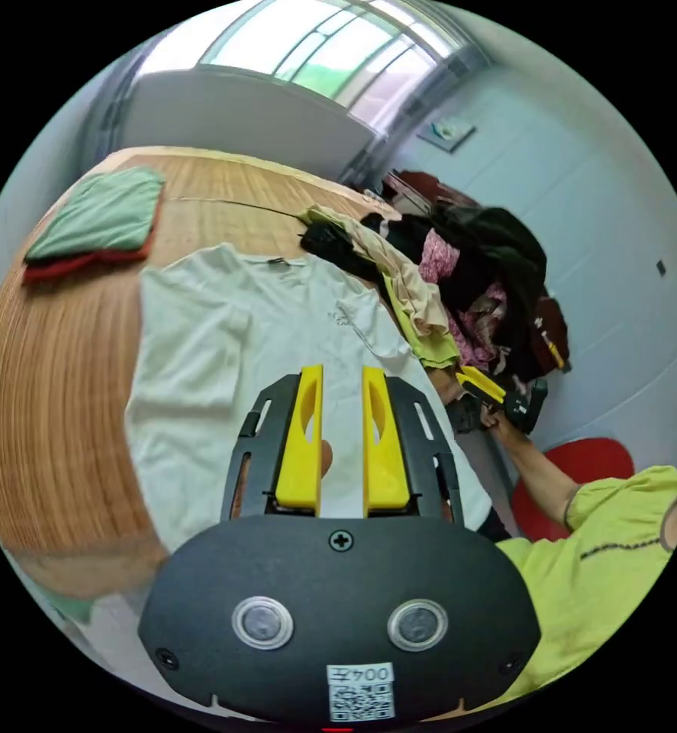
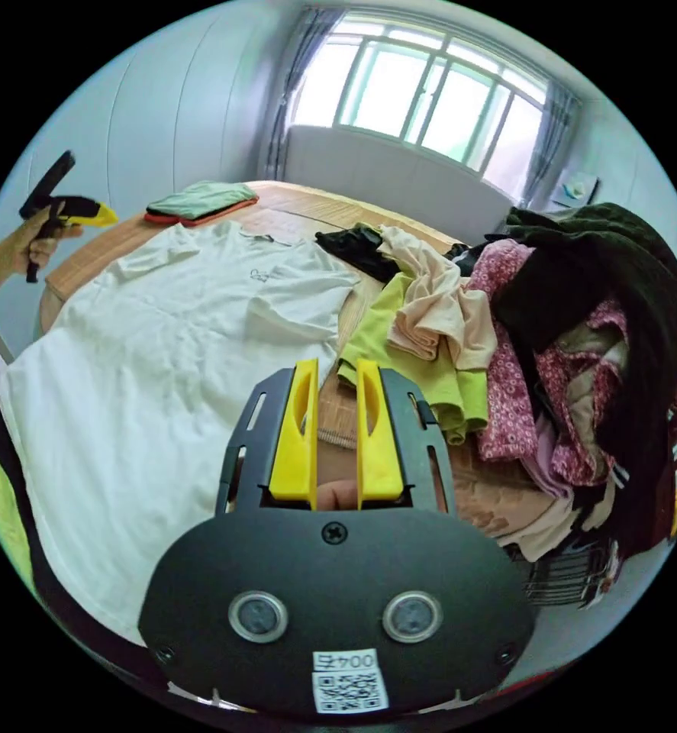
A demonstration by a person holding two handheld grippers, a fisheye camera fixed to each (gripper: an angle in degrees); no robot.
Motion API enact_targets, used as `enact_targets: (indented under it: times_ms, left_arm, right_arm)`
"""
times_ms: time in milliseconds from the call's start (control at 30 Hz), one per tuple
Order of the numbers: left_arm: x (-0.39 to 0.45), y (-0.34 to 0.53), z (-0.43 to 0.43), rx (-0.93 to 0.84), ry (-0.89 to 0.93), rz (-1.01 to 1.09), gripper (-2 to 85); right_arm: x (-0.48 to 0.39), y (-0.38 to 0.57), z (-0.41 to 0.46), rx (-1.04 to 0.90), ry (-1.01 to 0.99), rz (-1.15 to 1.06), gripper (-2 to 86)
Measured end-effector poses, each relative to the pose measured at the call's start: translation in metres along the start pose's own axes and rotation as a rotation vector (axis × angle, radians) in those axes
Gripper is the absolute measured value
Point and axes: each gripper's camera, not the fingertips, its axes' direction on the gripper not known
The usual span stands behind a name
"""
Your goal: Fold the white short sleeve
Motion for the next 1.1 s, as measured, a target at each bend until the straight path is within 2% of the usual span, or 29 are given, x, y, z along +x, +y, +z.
enact_targets:
  times_ms: [133, 367, 467, 533, 567, 633, 800, 867, 967, 1100]
  left_arm:
    - [0.053, -0.103, 0.110, -0.085, -0.026, 0.144, 8.8]
    - [0.108, -0.186, 0.250, -0.190, -0.144, 0.260, 8.8]
    - [0.114, -0.201, 0.296, -0.220, -0.242, 0.281, 8.6]
    - [0.101, -0.197, 0.333, -0.338, -0.387, 0.225, 7.7]
    - [0.096, -0.194, 0.335, -0.341, -0.386, 0.211, 7.3]
    - [0.075, -0.184, 0.323, -0.239, -0.374, 0.057, 5.7]
    - [0.062, -0.169, 0.299, -0.108, -0.265, 0.058, 3.6]
    - [0.065, -0.169, 0.298, -0.117, -0.254, 0.105, 3.3]
    - [0.064, -0.167, 0.305, -0.154, -0.266, 0.135, 3.4]
    - [0.048, -0.160, 0.316, -0.171, -0.233, 0.062, 3.9]
  right_arm:
    - [0.000, -0.038, 0.062, -0.103, -0.099, -0.085, 8.4]
    - [-0.009, -0.071, 0.110, -0.178, -0.259, -0.095, 7.8]
    - [-0.019, -0.074, 0.112, -0.182, -0.218, -0.073, 4.0]
    - [-0.020, -0.070, 0.111, -0.202, -0.132, -0.002, 3.8]
    - [-0.020, -0.063, 0.110, -0.194, -0.127, 0.059, 3.9]
    - [-0.026, -0.052, 0.110, -0.164, -0.129, 0.088, 4.9]
    - [-0.030, -0.038, 0.085, -0.089, -0.084, 0.119, 7.4]
    - [-0.045, -0.036, 0.062, 0.037, -0.161, 0.013, 8.0]
    - [-0.086, -0.043, 0.057, 0.037, -0.139, -0.232, 10.0]
    - [-0.120, -0.053, 0.069, 0.015, -0.056, -0.444, 10.8]
